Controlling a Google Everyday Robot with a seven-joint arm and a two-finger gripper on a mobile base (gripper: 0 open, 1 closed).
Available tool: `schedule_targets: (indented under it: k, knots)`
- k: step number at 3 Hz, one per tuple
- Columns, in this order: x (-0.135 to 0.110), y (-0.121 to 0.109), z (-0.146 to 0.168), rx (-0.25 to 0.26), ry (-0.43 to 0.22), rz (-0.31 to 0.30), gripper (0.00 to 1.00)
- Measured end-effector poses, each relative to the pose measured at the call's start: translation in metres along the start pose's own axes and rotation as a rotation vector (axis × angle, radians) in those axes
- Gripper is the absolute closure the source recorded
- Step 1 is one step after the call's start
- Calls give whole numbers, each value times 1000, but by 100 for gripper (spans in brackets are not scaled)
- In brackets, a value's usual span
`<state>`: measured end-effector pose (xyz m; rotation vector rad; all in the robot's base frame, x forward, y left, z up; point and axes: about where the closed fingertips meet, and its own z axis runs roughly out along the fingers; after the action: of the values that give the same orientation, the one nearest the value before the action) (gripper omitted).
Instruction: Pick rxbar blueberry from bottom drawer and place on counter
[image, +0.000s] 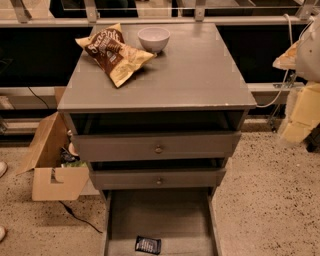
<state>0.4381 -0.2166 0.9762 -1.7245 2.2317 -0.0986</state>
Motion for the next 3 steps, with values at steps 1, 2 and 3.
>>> schedule_targets:
  k: [1, 2, 3]
  knots:
    - [0, 0, 0, 0, 0, 0, 0]
    - [-4, 12, 26, -47, -31, 15, 0]
    - [-23, 40, 61, -86, -95, 64, 0]
